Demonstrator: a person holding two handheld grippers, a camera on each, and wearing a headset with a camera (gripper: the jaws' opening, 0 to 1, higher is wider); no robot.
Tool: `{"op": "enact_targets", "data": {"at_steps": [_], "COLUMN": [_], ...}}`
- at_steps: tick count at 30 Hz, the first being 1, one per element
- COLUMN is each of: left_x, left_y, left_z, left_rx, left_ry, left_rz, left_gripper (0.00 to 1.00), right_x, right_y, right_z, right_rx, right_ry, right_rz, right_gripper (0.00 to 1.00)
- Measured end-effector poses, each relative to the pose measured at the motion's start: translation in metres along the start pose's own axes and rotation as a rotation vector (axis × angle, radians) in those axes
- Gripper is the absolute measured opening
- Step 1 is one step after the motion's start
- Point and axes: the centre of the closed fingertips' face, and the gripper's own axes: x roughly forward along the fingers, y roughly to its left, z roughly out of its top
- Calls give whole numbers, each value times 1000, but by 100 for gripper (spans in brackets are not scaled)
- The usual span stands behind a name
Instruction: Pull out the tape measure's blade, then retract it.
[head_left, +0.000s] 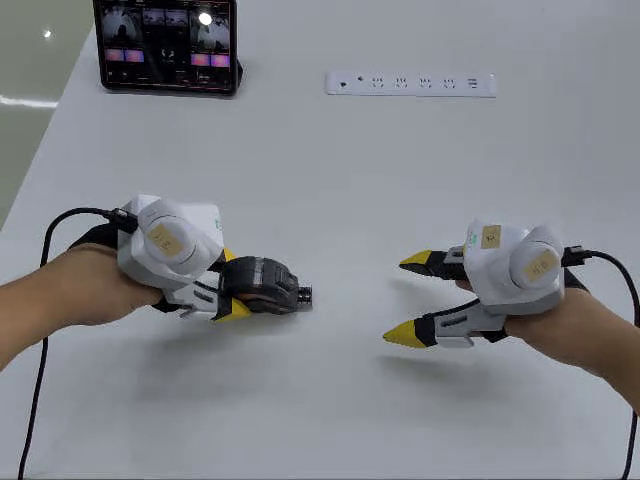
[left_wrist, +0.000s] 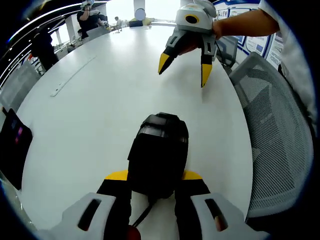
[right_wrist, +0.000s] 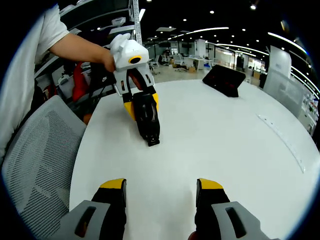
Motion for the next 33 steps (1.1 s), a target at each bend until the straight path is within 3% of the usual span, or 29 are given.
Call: {"op": "enact_targets", "data": {"at_steps": [20, 33], "left_x": [2, 2], "left_y": [0, 1], "left_z": [-4, -5], "left_rx": [1, -5], "left_ry": [54, 60], "left_rz": [-10, -13], "left_gripper": [28, 28], "right_x": [37, 61], "right_y": [4, 5], "right_z": [18, 30], "right_rx": [-32, -71], "right_ry": [-46, -52], "right_rz": [32, 66], "right_gripper": [41, 34]}}
